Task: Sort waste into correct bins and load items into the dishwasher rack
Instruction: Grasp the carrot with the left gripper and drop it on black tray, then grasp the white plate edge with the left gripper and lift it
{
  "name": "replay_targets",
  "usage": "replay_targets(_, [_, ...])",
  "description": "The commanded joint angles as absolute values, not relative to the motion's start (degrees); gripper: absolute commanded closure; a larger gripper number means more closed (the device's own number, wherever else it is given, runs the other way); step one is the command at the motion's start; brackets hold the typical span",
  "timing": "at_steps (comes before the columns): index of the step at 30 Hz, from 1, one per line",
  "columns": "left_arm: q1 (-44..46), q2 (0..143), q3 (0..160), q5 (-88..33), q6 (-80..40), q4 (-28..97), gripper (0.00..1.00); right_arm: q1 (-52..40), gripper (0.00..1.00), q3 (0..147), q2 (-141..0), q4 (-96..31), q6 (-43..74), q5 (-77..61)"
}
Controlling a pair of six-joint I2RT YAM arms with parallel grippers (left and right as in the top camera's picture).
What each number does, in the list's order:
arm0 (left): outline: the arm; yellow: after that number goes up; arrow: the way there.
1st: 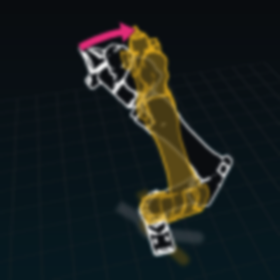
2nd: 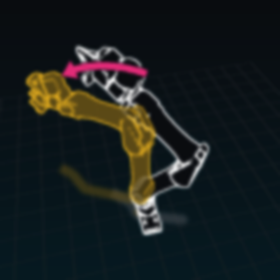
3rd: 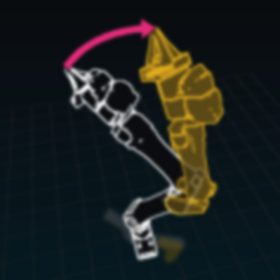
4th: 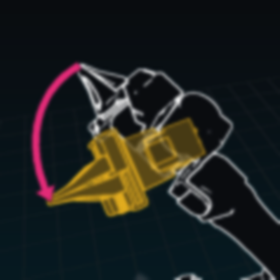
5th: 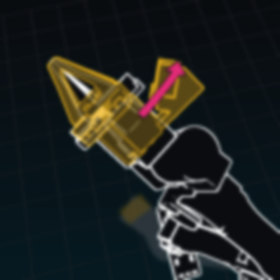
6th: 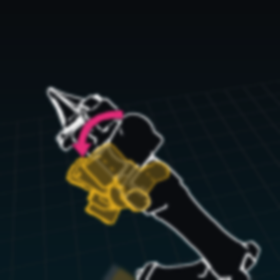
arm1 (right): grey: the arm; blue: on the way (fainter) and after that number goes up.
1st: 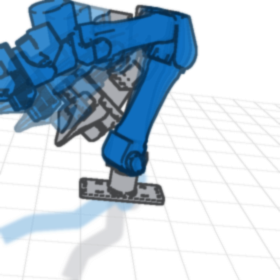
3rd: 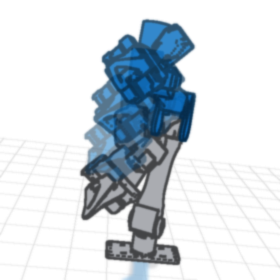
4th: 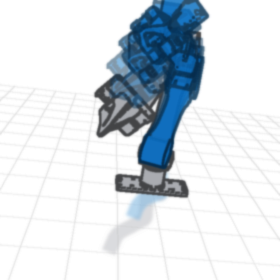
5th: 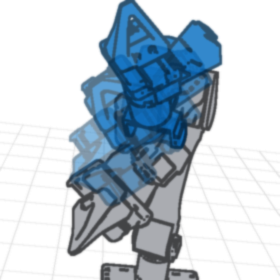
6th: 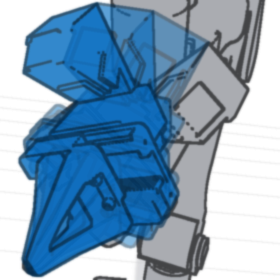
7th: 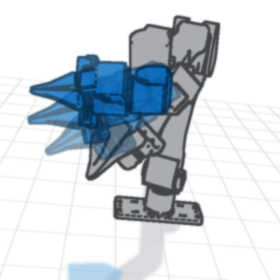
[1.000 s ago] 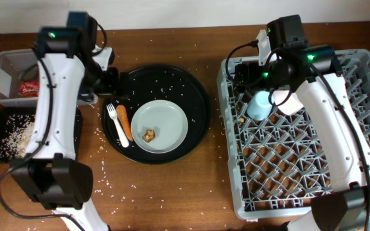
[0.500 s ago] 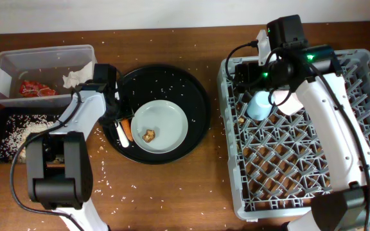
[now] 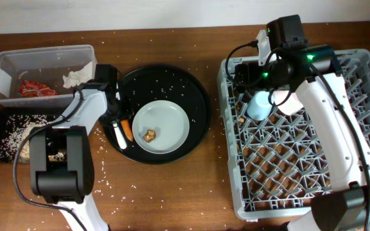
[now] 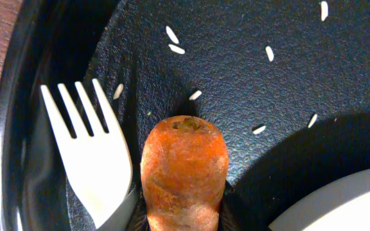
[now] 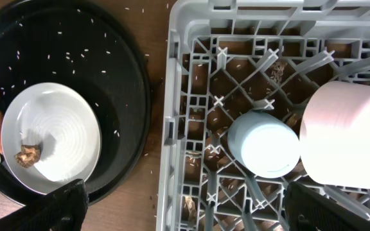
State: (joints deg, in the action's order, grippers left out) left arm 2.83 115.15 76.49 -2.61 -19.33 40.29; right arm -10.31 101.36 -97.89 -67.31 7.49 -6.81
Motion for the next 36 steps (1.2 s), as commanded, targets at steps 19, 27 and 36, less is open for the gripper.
replay_targets(19, [-25.3, 107.8, 122.2, 17.2, -20.1, 93.4, 0.99, -10.4, 0.03, 101.6, -98.0, -66.9, 7.6, -7.1])
replay_targets(27, [-32.8, 107.8, 86.2, 2.7, -20.1, 55.7, 0.99, -10.5, 0.03, 101.6, -98.0, -67.6, 7.6, -7.1])
replay_targets(36, [-32.8, 107.6, 80.1, 2.2, -19.7, 46.2, 0.23, -10.5, 0.03, 101.6, -98.0, -67.6, 7.6, -7.1])
